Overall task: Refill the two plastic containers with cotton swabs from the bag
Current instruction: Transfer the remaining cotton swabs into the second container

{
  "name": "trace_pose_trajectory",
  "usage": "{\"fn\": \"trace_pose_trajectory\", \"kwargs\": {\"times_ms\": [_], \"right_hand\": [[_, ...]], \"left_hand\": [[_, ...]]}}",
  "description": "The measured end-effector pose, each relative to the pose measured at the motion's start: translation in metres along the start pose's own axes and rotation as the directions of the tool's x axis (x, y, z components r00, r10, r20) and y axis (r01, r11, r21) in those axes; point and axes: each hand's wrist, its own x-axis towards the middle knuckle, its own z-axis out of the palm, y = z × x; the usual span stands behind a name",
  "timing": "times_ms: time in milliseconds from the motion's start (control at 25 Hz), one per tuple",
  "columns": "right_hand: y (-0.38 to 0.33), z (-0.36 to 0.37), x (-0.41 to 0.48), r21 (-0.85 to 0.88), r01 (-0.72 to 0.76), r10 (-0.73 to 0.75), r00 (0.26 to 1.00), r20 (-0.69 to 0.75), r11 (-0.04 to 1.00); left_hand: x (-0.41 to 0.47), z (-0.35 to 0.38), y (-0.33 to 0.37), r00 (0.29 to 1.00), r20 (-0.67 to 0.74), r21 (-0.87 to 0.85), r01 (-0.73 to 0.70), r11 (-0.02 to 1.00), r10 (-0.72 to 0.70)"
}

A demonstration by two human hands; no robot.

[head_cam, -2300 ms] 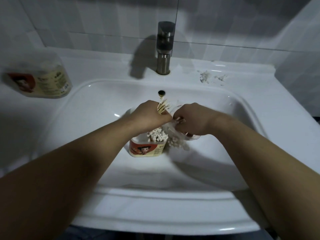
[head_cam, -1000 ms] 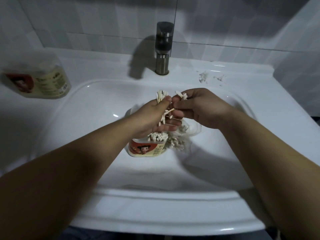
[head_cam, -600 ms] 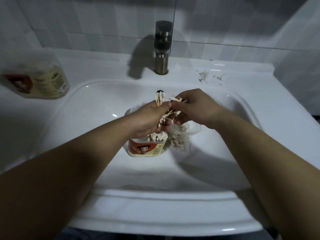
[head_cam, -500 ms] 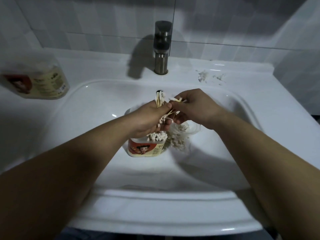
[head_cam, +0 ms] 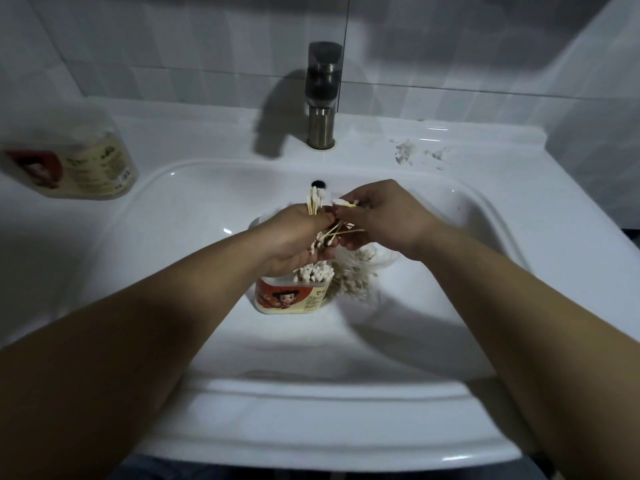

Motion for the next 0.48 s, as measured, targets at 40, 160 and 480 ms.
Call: {"fn": "trace_pose_trajectory", "kwargs": {"times_ms": [40,160,480], "right_hand": [[0.0006,-0.0006,0.0001,-0.055,-0.004,0.003,1.0,-0.005,0.998],[0.0013,-0.0016,-0.0014,-0.245,0.01,-0.005,1.0,0.02,0.969],[-0.0077,-0.0067,-0.0074,-0.61,0.059,-0.073,0.997,0.002,0.79]], "left_hand": [[0.0,-0.0008,0.0005,1.0,0.0,-0.018,0.017,1.0,-0.017],[0.0007,-0.0023,0.0003,0.999,-0.004,-0.007,0.039,0.999,-0.039],[-0.0024,0.0006,0.0012,0.999,0.034,-0.039,0.027,0.999,-0.026]]}}
